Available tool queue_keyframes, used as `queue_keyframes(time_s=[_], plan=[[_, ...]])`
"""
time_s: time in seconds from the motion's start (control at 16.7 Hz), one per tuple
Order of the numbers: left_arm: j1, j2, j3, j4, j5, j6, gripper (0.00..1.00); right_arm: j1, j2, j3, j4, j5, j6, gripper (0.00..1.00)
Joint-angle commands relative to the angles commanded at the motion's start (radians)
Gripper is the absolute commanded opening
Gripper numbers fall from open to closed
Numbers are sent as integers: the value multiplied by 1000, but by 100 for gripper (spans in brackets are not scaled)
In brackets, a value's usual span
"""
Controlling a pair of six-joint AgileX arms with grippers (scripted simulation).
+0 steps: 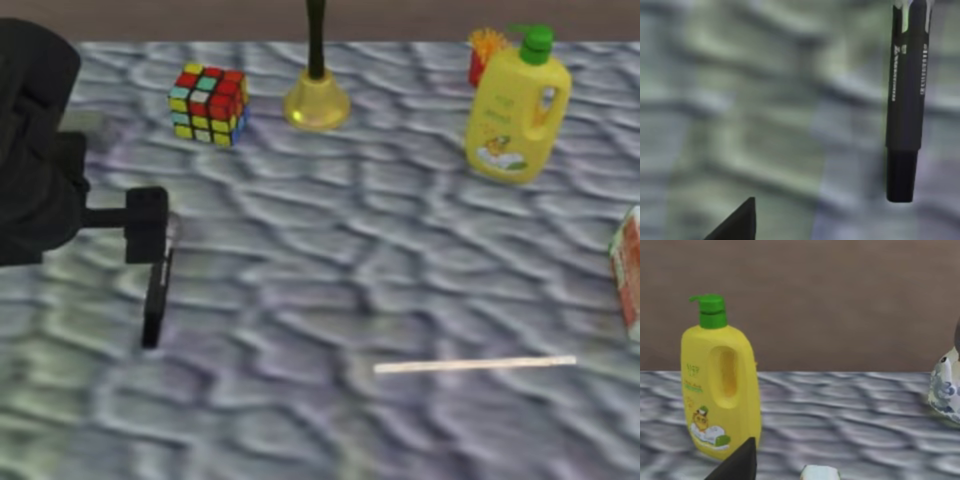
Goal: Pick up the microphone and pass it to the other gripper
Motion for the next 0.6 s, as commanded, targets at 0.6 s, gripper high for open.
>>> queue_keyframes(time_s=[0.6], plan=[[-57,327,261,-165,-1,-52,100,0,0,0,0,0,0,100]])
